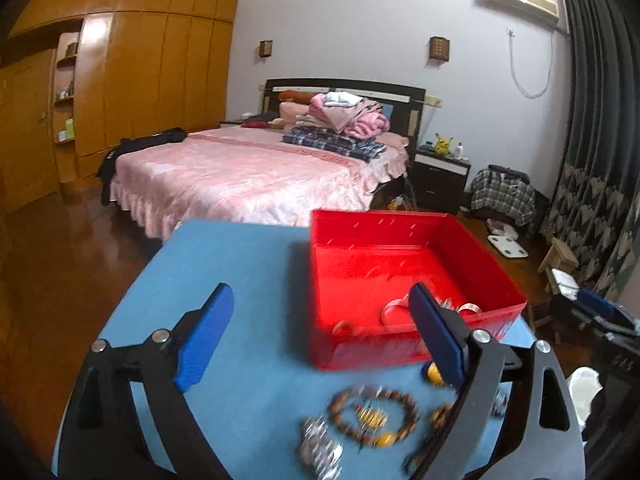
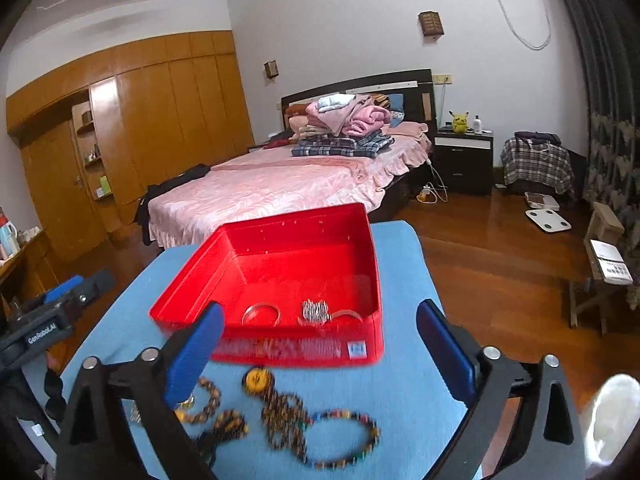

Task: Organize jewelry
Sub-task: 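Move the left tool to the silver watch and close on it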

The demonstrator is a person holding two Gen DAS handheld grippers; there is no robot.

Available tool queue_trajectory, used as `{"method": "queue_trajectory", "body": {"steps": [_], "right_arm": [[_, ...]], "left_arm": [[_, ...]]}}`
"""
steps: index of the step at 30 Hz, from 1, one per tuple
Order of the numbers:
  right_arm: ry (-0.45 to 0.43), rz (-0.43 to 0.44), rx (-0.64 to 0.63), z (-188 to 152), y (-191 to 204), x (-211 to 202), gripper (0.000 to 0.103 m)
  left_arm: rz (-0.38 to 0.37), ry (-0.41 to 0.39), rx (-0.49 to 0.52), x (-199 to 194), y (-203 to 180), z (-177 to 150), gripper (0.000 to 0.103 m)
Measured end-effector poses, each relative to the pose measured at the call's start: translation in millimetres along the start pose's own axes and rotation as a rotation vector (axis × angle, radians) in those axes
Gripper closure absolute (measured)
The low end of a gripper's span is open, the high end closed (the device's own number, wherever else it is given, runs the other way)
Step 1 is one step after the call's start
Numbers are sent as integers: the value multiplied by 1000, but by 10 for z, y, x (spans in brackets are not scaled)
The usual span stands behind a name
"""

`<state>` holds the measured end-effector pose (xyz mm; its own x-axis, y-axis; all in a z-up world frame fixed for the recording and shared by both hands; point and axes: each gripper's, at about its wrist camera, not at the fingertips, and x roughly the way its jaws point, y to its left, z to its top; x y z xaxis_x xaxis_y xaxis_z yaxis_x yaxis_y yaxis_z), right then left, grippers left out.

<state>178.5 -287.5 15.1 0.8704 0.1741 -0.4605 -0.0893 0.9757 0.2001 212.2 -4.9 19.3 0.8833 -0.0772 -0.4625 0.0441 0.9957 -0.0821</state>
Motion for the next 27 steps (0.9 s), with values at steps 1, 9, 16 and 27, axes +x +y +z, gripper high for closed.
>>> {"method": "queue_trajectory", "body": {"steps": [1, 9, 16, 27], "right_arm": [[2, -3, -3, -46, 12, -39, 6], [33, -37, -56, -410, 137, -218, 6], [75, -35, -81, -689, 187, -208, 6], [81, -28, -82, -779, 181, -193, 6]], "left_arm": [[10, 4, -3, -48, 31, -58, 15], [37, 80, -23, -196, 139, -482, 15], [62, 161, -14, -87, 124, -807, 15], [71, 248, -32, 82, 117, -971, 22]]}}
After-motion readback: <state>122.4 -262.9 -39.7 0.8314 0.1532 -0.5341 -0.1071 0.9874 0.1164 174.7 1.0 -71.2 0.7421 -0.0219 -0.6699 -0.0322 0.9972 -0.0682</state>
